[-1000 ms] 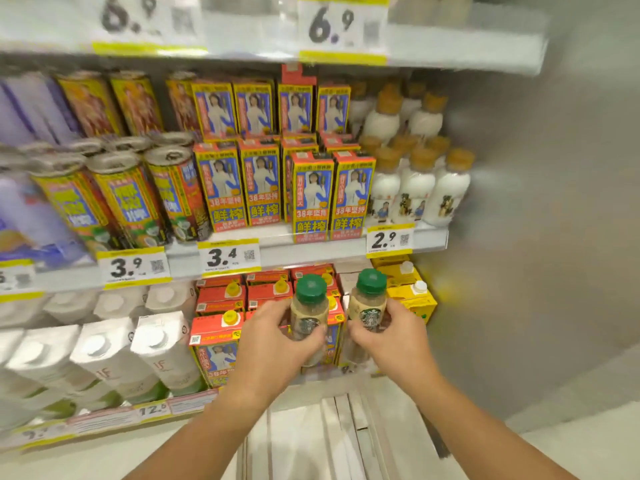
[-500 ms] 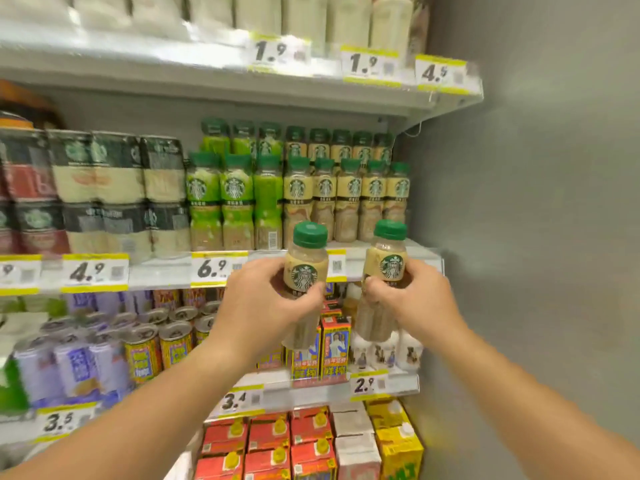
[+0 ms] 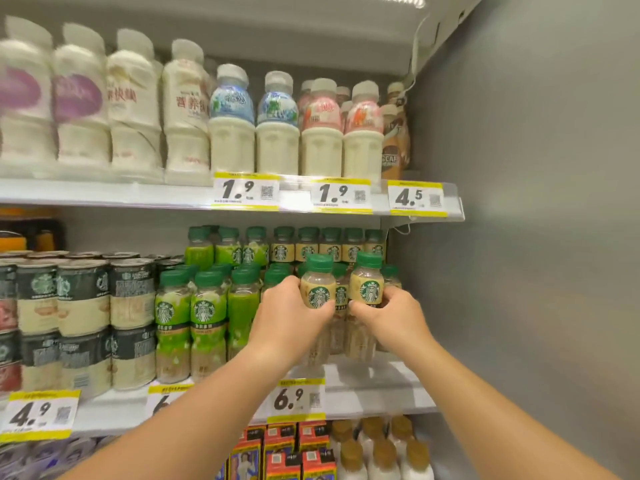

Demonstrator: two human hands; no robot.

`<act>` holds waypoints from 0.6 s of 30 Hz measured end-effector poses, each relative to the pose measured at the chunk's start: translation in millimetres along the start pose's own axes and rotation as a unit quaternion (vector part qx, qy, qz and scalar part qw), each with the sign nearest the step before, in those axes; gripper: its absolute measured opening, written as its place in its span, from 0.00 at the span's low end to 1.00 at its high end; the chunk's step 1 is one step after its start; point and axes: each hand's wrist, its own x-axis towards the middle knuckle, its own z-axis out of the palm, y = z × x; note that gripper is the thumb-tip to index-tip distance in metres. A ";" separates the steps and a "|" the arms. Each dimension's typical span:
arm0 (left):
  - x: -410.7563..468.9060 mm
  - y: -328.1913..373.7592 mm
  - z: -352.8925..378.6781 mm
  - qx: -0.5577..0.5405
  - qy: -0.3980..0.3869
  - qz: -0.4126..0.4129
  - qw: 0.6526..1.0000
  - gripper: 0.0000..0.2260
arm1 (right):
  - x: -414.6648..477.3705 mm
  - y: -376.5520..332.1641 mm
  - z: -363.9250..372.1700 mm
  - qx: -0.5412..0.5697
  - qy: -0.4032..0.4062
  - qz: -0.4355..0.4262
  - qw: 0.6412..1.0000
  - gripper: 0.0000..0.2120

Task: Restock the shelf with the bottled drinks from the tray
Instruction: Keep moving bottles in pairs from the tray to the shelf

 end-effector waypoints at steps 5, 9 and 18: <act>7.2 -9.8 22.0 -0.018 -0.024 -0.047 0.998 0.22 | 14.4 16.5 17.8 -0.021 -0.025 0.024 0.999 0.09; 6.2 -13.6 30.1 -0.014 -0.004 -0.069 0.997 0.30 | 16.5 28.0 27.4 -0.042 -0.035 0.017 0.998 0.11; 7.9 -10.8 28.0 0.165 0.019 -0.001 0.986 0.21 | 15.3 35.1 30.8 -0.032 -0.056 -0.001 0.998 0.14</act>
